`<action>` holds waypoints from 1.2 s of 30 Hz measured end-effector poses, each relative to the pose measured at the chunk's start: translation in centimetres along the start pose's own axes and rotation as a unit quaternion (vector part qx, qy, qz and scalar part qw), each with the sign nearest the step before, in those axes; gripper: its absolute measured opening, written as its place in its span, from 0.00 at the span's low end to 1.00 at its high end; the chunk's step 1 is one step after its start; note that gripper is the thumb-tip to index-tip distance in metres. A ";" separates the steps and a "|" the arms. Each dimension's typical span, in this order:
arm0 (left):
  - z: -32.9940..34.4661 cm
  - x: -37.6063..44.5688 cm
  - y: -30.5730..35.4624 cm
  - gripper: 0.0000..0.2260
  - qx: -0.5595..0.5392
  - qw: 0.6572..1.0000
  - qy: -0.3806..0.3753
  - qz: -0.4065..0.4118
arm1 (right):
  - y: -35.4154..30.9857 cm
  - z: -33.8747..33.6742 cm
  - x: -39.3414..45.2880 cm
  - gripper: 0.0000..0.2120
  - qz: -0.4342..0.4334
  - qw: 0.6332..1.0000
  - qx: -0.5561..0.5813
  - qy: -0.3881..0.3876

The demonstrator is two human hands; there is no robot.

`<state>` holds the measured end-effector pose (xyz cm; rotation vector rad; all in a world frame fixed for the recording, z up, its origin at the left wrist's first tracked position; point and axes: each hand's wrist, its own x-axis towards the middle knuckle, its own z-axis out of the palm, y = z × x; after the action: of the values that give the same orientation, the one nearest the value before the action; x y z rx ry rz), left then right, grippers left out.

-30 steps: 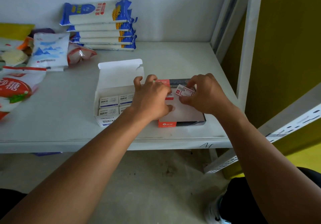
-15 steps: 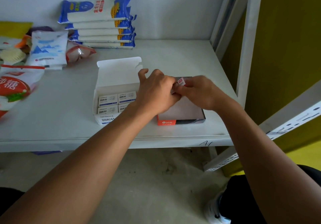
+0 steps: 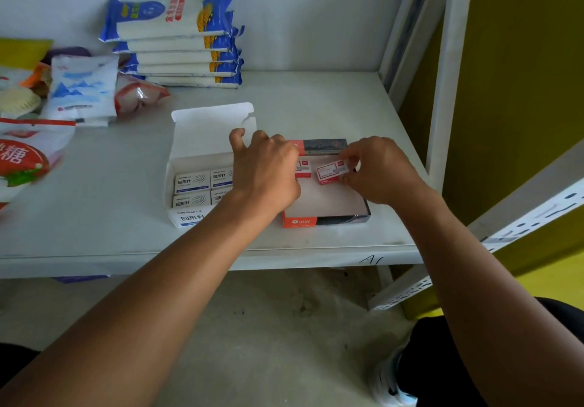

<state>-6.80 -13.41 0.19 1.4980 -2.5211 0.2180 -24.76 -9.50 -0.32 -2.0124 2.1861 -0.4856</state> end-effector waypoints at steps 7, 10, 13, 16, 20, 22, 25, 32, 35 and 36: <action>0.0 -0.1 0.0 0.06 0.030 0.999 -0.021 -0.018 | -0.6 1.9 0.6 0.17 0.009 0.996 -0.058 0.061; 0.3 -0.1 -0.3 0.04 0.011 0.999 -0.022 -0.020 | -0.8 2.2 0.6 0.18 0.010 0.995 -0.067 0.074; 0.3 -0.1 -0.3 0.05 0.010 1.000 -0.021 -0.018 | -1.0 2.4 0.6 0.17 0.015 0.995 -0.060 0.074; 0.5 -0.1 -0.4 0.05 0.000 1.000 -0.017 -0.016 | -1.0 2.6 0.5 0.16 0.001 0.997 -0.037 0.068; 1.0 -0.6 -1.1 0.07 -0.035 0.999 0.024 0.001 | -1.0 2.3 0.0 0.17 0.031 0.997 0.004 0.073; 0.9 -0.8 -1.4 0.09 -0.085 0.993 0.076 0.000 | -1.1 2.4 -0.1 0.17 0.038 0.997 0.007 0.069; 0.3 -0.6 -2.7 0.13 -0.187 0.968 0.158 -0.047 | -1.5 2.3 -0.2 0.18 0.045 0.997 0.006 0.057; -1.3 -1.1 -8.9 0.22 -0.206 0.922 0.191 -0.267 | -2.4 1.9 0.0 0.20 0.110 0.991 0.062 0.043; -1.1 -1.8 -10.8 0.25 -0.251 0.895 0.116 -0.350 | -3.1 2.0 0.1 0.21 0.105 0.991 0.066 0.041; -0.8 -2.0 -11.2 0.25 -0.277 0.883 0.084 -0.370 | -3.3 2.0 0.1 0.21 0.106 0.991 0.068 0.041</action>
<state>4.05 -16.85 0.75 1.9103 -1.5122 -0.4335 -21.06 -10.09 -1.18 -1.6974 2.3109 -0.6774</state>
